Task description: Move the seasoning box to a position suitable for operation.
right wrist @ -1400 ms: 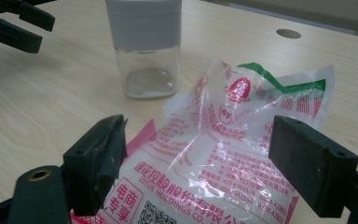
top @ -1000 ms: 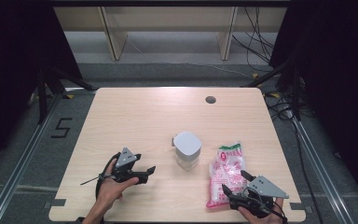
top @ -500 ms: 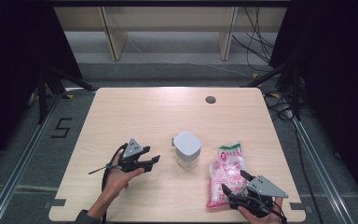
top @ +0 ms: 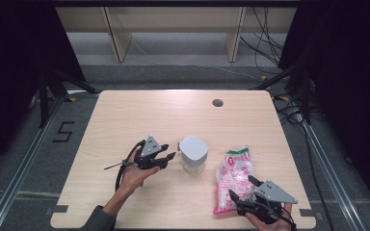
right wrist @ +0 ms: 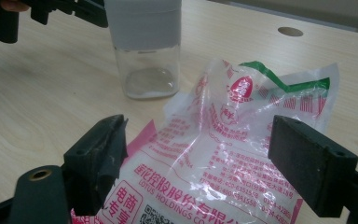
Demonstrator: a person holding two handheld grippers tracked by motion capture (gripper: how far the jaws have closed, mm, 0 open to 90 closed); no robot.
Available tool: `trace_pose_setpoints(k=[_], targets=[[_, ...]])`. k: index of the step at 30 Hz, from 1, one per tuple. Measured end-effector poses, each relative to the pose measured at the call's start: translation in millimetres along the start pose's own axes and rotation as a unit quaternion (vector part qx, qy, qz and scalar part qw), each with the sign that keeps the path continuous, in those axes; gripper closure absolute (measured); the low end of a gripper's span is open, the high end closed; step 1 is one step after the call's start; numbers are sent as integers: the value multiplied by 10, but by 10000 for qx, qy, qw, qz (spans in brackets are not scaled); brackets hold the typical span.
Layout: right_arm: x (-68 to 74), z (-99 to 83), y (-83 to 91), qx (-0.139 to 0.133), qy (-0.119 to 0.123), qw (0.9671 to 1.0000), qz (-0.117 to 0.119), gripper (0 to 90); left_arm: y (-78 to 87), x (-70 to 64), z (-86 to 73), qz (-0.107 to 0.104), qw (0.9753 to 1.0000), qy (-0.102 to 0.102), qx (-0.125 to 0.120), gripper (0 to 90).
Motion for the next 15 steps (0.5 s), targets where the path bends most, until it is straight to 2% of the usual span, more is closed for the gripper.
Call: trace_pose_setpoints(k=[1,5,6,7,11,12,13,14,15], targets=[[-10,1,0,-30,4,10000,-10,202,-22,4,17,-19,10000,-54,4,611],[-5,1,-1,-27,-4,10000,3,202,-135,10,71,-40,9997,-253,63,633],[16,-9,8,18,-148,9999,-31,202,-171,21,79,-27,9997,-215,110,639],[10,4,-4,-35,-47,10000,12,202,-224,48,98,-6,9996,-240,115,654],[-7,2,1,-31,16,10000,-32,202,-287,61,132,-80,9996,-274,57,696],[-4,3,-6,-33,37,10000,27,201,-298,61,129,-65,9997,-232,83,746],[-4,3,-6,-33,37,10000,27,201,-306,62,135,-109,9995,-296,65,746],[-4,3,-6,-38,39,10000,26,201,-320,39,131,-190,9996,-188,40,803],[-4,3,-6,-38,39,10000,26,201,-321,34,130,-219,9996,-201,37,803]])
Point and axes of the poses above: each handheld gripper's, and its own axes: y roughly backward along the jaws, z roughly out of its top, x roughly to its left, the point moved 8 cm from there along -y, roughly forward along the jaws
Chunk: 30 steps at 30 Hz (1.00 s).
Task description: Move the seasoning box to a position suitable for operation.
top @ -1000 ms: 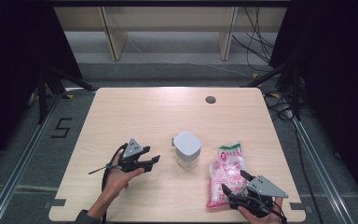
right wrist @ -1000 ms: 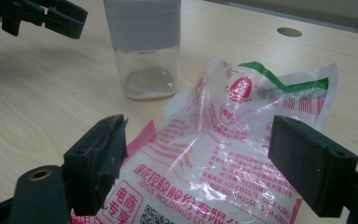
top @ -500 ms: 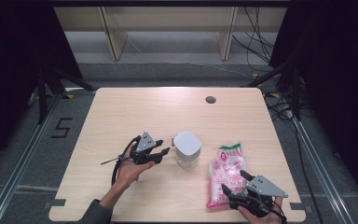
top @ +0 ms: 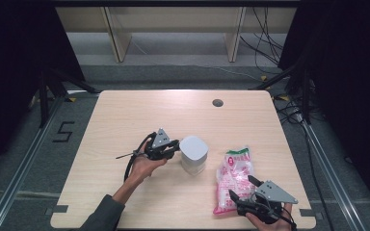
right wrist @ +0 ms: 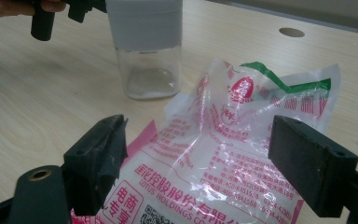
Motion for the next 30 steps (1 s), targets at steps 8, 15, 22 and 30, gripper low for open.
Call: trace_pose_setpoints(k=[8,15,22,30], targets=[[12,-4,8,40,-11,10000,6,199,100,-21,-59,171,9999,-6,-3,823],[23,3,-11,-3,-51,10000,27,197,340,-78,-212,282,9996,13,-46,833],[35,-13,-2,66,-124,9999,-34,197,495,-159,-290,352,9994,-25,-23,839],[23,-4,-4,41,-52,10000,-42,197,473,-103,-244,184,9987,-460,-65,590]])
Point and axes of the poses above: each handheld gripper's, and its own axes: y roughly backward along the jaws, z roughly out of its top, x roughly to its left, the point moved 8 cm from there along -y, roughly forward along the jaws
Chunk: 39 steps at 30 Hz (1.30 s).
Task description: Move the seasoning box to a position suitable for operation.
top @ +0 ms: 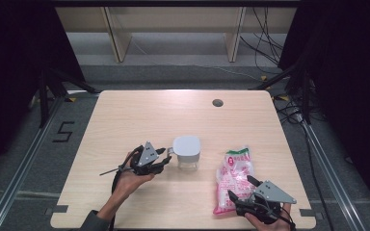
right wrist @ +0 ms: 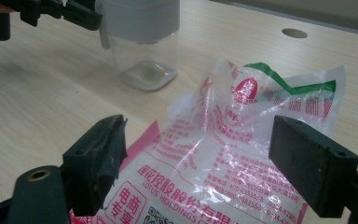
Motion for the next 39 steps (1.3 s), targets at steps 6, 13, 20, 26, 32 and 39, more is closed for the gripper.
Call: trace_pose_setpoints(k=[6,13,20,26,32,39], targets=[[40,-6,-4,16,-114,9999,56,197,-116,17,22,-169,9998,-113,7,554],[21,-3,-15,10,92,9999,95,197,-20,7,51,-390,9991,8,-168,626],[45,-18,-11,103,43,9999,108,197,24,11,103,-685,9967,84,-426,601],[42,-17,-24,66,50,9999,106,198,1,15,111,-703,9964,153,-453,599],[27,-12,-23,58,114,9999,91,199,-18,-43,131,-746,9958,228,-470,638],[46,-19,-10,107,13,9999,120,200,-83,-30,174,-567,9975,2,-427,677]])
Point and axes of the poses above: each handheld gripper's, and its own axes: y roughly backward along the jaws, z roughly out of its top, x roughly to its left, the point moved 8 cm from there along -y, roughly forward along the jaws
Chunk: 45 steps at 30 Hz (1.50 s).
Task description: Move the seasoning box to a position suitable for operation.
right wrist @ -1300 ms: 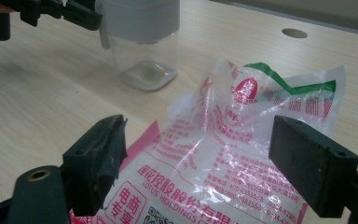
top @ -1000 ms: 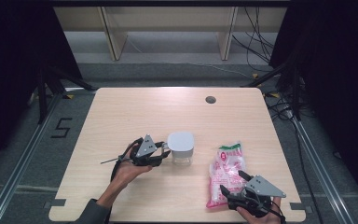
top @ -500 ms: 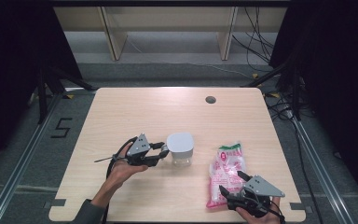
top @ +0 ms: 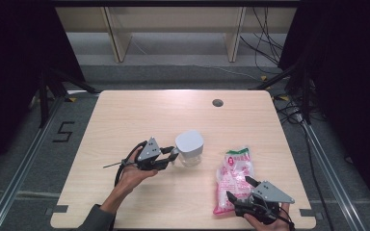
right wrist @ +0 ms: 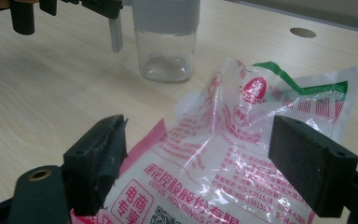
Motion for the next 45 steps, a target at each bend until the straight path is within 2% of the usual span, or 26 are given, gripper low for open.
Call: trace_pose_setpoints(k=[1,4,5,6,7,8,10,11,12,15,17,18,19,20,21,24,25,28,32,34,36,38,39,40,41,45], targets=[[-2,-2,3,14,-1,10000,-13,200,-1,-16,-2,42,10000,54,-6,676],[-10,2,-3,-17,1,10000,-30,200,-3,-30,-16,145,9997,-171,126,657],[-17,8,-8,-29,122,9999,12,200,-16,-34,-16,168,9997,-166,106,653],[-14,8,-10,-45,101,9999,-17,200,-28,-33,-23,171,9997,-129,115,652],[-7,10,-15,-57,73,10000,23,200,-33,-14,-25,170,9996,-204,134,652],[0,13,-16,-72,29,10000,28,200,-46,5,-32,259,9995,-157,129,652],[-7,12,-20,-75,56,10000,13,200,-76,82,-65,455,9983,-291,212,641],[-14,8,-18,-63,98,9999,6,200,-92,106,-79,471,9982,-299,223,639],[2,0,-1,-5,-25,10000,-28,200,-105,130,-102,510,9983,-165,244,640],[-6,0,-6,-16,2,10000,-26,200,-124,180,-125,524,9984,31,191,652],[-5,0,-5,-13,-1,10000,-25,200,-131,204,-121,577,9982,-29,180,665],[4,-2,-3,-3,-34,10000,-36,200,-135,208,-124,622,9979,46,187,668],[-17,7,-11,-45,99,9999,-22,200,-139,221,-123,641,9978,58,180,671],[-18,8,-13,-48,102,9999,-25,200,-154,230,-119,634,9978,111,127,676],[11,-7,0,27,-81,10000,-30,200,-159,246,-119,681,9975,106,142,680],[6,-5,-3,5,-48,10000,-38,200,-196,262,-113,791,9966,191,116,685],[-12,5,-9,-31,46,10000,-23,200,-202,256,-112,833,9962,238,121,687],[-1,1,-7,-17,-14,10000,-20,200,-206,257,-110,728,9968,312,66,691],[-2,-3,-6,3,-22,10000,-30,200,-202,245,-110,726,9968,327,70,692],[11,-1,-5,-4,-95,10000,-19,200,-205,214,-109,598,9976,350,40,692],[2,-5,-6,13,-41,10000,-29,200,-215,196,-102,586,9977,346,19,691],[4,-3,-6,3,-59,10000,-27,200,-220,206,-92,551,9984,140,26,692],[4,-3,-5,3,-56,10000,-25,200,-231,180,-95,519,9982,307,-10,692],[-4,-2,-8,-7,7,10000,-23,200,-237,173,-91,493,9984,289,-30,692],[7,0,-6,-11,-69,10000,-17,200,-232,176,-93,487,9986,217,19,692],[17,-3,-4,6,-101,9999,-12,200,-244,134,-85,426,9987,289,-37,691]])
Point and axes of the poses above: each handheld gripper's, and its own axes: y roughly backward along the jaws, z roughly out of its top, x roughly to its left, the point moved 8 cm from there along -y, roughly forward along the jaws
